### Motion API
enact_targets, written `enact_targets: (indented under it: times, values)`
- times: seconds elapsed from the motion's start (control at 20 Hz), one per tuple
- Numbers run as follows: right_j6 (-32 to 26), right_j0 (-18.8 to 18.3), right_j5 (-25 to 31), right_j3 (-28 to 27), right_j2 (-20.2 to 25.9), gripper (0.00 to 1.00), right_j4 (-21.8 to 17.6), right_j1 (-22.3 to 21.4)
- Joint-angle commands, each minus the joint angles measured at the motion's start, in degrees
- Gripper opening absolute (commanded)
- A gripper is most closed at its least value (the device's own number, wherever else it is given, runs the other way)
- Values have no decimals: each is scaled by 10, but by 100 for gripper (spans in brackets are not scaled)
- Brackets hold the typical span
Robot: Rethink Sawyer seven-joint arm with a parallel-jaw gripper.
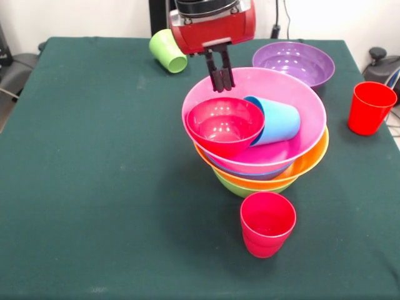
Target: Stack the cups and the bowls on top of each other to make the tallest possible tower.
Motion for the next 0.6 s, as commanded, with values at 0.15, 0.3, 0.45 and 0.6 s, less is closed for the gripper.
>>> enact_targets:
  times: [0.15,0.3,0.45,0.6]
  values:
    - [-13,3,35,-2,2,0,-21,-5]
    - [-23,-16,43,37,16,0,-8,-35]
    - [-42,-34,18,65,38,0,-7,-58]
    - [-54,-56,-21,103,39,0,-30,-112]
